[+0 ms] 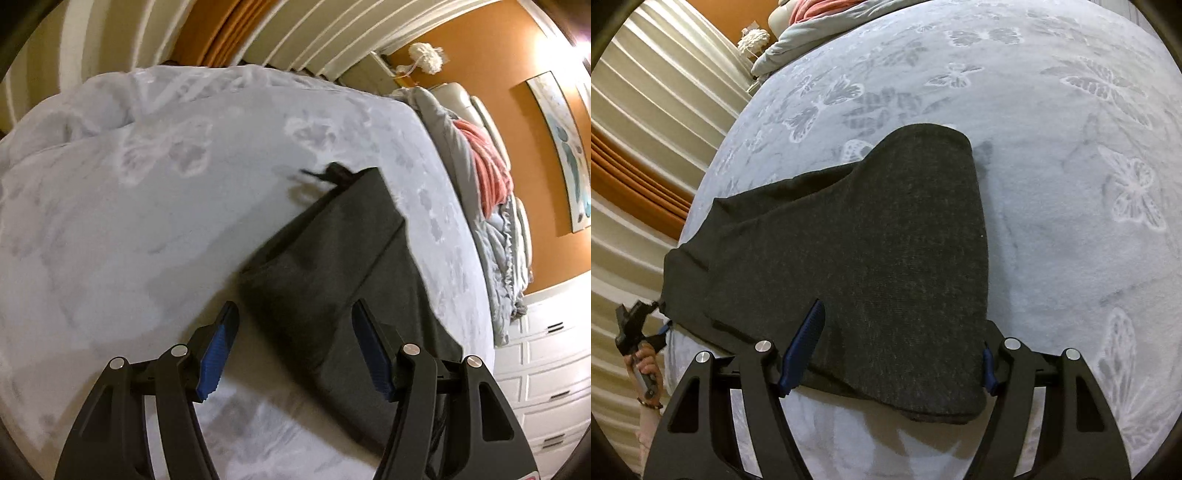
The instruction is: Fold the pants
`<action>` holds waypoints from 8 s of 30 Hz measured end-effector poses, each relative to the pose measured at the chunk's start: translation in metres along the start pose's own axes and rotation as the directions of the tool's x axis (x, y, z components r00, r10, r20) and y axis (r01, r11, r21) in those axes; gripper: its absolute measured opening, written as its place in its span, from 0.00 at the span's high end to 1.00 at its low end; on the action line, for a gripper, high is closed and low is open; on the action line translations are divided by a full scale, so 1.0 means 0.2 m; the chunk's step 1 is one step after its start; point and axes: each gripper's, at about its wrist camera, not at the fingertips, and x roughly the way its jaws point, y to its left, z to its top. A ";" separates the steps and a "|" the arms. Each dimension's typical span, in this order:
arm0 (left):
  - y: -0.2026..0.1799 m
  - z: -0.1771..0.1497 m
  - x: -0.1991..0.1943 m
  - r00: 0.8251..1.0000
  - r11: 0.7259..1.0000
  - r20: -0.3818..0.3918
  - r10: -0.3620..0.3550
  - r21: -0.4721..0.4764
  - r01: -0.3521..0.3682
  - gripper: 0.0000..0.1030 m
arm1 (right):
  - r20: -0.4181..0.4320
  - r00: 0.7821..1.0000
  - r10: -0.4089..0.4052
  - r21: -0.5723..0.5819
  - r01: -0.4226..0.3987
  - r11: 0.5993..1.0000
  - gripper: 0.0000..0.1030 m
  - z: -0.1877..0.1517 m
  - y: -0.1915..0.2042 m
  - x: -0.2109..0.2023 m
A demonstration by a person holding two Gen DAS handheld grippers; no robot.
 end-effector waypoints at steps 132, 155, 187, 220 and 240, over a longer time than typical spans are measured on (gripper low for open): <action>-0.98 -1.02 -0.17 0.998 0.807 -0.062 -0.028 0.587 0.059 0.15 | -0.055 0.998 -0.033 -0.215 0.021 0.976 0.22 -0.12 0.40 0.08; -1.18 -1.26 0.01 0.988 0.754 -0.156 -0.017 0.646 0.115 0.15 | 0.024 0.959 -0.281 -0.093 0.282 0.955 0.81 -0.11 -0.38 -0.52; -1.29 -1.47 0.16 0.981 0.707 -0.196 0.001 0.694 0.139 0.15 | 0.059 0.958 -0.280 -0.156 0.286 0.945 0.45 -0.13 -0.32 -0.42; -1.18 -1.49 0.47 0.933 0.813 -0.358 -0.036 0.532 0.236 0.15 | -0.028 0.992 -0.125 0.069 0.127 0.990 0.20 -0.18 -0.57 -0.41; -1.09 -1.43 0.10 0.979 0.619 -0.164 0.124 0.784 0.053 0.90 | -0.050 0.975 -0.216 -0.180 0.204 0.962 0.49 -0.29 -0.15 -0.40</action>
